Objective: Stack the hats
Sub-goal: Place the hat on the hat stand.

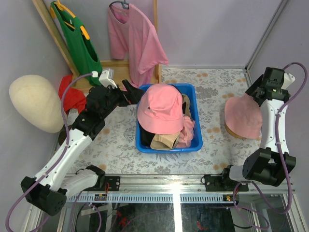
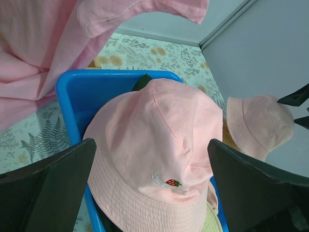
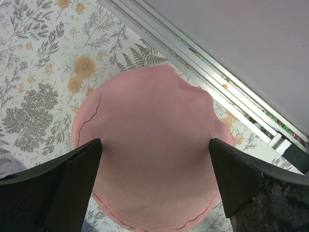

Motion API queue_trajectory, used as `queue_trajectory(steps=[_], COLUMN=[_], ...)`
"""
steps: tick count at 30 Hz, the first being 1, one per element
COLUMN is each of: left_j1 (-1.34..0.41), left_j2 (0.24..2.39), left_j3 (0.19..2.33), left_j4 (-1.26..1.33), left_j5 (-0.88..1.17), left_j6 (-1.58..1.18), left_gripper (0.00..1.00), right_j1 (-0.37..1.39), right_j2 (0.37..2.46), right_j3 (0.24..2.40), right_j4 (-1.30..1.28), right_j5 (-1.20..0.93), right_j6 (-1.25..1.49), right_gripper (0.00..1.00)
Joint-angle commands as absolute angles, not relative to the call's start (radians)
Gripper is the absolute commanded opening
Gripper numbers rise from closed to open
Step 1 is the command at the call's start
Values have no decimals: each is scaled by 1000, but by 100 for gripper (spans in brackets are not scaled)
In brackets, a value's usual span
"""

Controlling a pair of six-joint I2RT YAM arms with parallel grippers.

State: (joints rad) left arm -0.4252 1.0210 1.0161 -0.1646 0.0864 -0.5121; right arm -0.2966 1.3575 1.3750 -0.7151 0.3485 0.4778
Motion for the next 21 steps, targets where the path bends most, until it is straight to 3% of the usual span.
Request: queue_trajectory(steps=[1, 7, 14, 21], left_j1=[-419, -420, -421, -419], left_j2=[1010, 997, 985, 963], left_j3=[1021, 1012, 1015, 1029], left_j4=[-107, -108, -111, -129], left_j5=[95, 95, 100, 106], left_j6=[-528, -534, -547, -549], left_gripper=[100, 100, 100, 99], right_j1=[-292, -291, -292, -292], right_j2=[1379, 1328, 1304, 1263], right_j3=[1404, 1369, 1476, 1411], right_j4=[-775, -760, -813, -807], right_j5=[252, 225, 217, 210], right_j6=[471, 484, 494, 530], right_gripper=[100, 100, 100, 99])
